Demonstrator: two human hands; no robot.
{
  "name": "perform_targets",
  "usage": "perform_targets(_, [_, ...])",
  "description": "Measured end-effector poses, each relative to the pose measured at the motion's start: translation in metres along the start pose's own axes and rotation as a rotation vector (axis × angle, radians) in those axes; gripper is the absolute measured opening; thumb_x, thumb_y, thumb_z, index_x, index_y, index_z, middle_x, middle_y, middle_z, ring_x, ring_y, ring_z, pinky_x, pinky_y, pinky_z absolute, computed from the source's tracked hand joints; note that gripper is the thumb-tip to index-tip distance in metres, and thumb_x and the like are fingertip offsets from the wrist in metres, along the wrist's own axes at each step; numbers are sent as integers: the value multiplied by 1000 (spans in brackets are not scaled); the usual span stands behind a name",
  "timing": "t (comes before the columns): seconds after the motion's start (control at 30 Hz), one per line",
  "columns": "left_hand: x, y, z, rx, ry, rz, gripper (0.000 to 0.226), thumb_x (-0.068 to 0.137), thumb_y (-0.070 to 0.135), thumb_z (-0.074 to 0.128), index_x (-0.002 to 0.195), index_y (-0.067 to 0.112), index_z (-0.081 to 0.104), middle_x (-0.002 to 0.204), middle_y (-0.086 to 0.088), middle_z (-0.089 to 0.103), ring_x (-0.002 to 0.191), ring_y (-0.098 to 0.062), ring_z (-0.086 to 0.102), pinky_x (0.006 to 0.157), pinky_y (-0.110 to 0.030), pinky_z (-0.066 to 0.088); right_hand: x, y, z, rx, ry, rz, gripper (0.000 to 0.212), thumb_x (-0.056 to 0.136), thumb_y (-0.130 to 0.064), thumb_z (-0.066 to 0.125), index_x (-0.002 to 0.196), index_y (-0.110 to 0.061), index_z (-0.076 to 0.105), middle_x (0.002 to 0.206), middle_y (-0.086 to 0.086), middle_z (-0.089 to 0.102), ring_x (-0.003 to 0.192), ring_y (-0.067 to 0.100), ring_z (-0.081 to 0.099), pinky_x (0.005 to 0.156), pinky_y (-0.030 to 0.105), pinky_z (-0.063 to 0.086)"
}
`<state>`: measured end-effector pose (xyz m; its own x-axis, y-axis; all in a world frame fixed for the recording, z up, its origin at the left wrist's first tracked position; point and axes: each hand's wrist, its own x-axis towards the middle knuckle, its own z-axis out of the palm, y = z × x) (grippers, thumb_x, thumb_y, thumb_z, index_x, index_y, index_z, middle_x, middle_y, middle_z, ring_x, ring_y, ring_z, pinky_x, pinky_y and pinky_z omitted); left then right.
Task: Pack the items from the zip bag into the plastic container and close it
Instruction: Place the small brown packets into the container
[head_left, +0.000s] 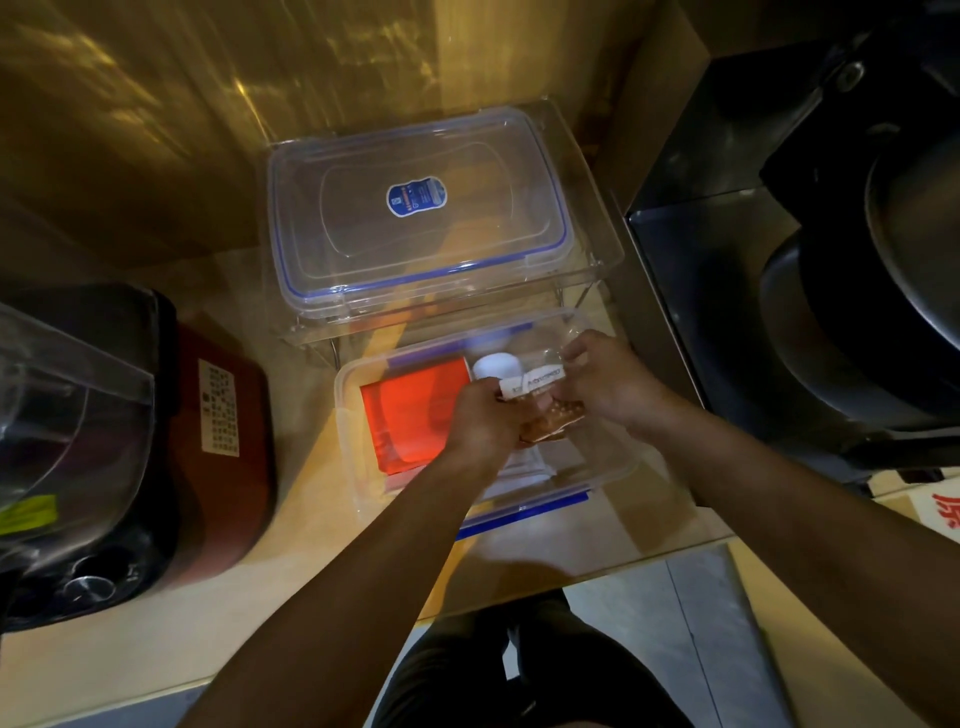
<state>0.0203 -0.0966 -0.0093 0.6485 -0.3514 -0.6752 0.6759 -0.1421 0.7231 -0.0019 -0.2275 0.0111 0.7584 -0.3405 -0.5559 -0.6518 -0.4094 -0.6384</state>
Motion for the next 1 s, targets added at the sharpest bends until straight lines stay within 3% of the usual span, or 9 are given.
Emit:
perform_targets(0.13, [2,-8,6,278,21,17,13,77,0,70,87,3,62,77,-16,61,72,-27,59,66,-36,48,-3,-4,-6,-391,-69,-254,37,74,-11,72,109,-20,61,90,-4,64,75,12,60,59,19,45])
perform_targets(0.27, [4,-13,12,396,-72,10,16,75,-3,70,84,5,59,85,-16,59,82,-28,57,68,-35,45,-6,-6,-6,-768,-231,-375,37,72,-23,75,108,-27,67,108,5,65,101,24,59,80,27,43])
perform_targets(0.37, [7,-15,13,434,-126,-71,19,74,-4,72,86,5,60,67,-11,55,60,-22,50,51,-25,36,-4,-5,1,-989,-200,-469,29,80,-30,66,109,-26,63,117,6,62,111,27,51,88,32,32])
perform_targets(0.47, [7,-17,15,501,-123,-45,16,76,-3,70,89,1,62,69,-16,59,59,-23,50,50,-25,34,-1,-3,4,-943,-207,-452,25,88,-35,52,108,-22,62,119,7,60,112,27,43,86,32,30])
perform_targets(0.57, [6,-19,18,668,-80,133,20,82,-2,62,101,-8,63,99,-28,68,86,-35,63,67,-34,48,-2,-1,7,-936,-280,-447,23,90,-29,50,106,-18,63,111,10,64,99,24,57,84,32,44])
perform_targets(0.7, [1,-26,18,913,29,326,21,89,5,48,106,-3,59,111,-21,65,104,-35,60,88,-43,48,1,1,10,-1073,-247,-483,23,91,-31,53,109,-19,60,109,9,67,98,24,61,86,34,46])
perform_targets(0.83, [4,-31,13,1033,3,293,25,93,17,51,111,1,58,114,-19,65,108,-34,60,88,-39,48,4,-1,10,-1062,-294,-420,29,91,-29,53,117,-17,58,116,12,63,105,30,57,88,37,42])
perform_targets(0.9, [6,-30,12,987,36,273,20,92,12,51,103,-1,62,107,-20,67,102,-33,62,81,-35,47,6,-1,12,-1048,-332,-383,28,91,-22,53,117,-14,58,119,12,62,110,30,54,91,37,39])
perform_targets(1.0, [6,-30,14,991,58,266,21,92,5,45,101,-5,62,107,-22,66,102,-34,61,85,-37,46,6,-3,10,-963,-306,-372,33,95,-33,43,124,-20,52,128,8,58,114,27,52,94,32,39])
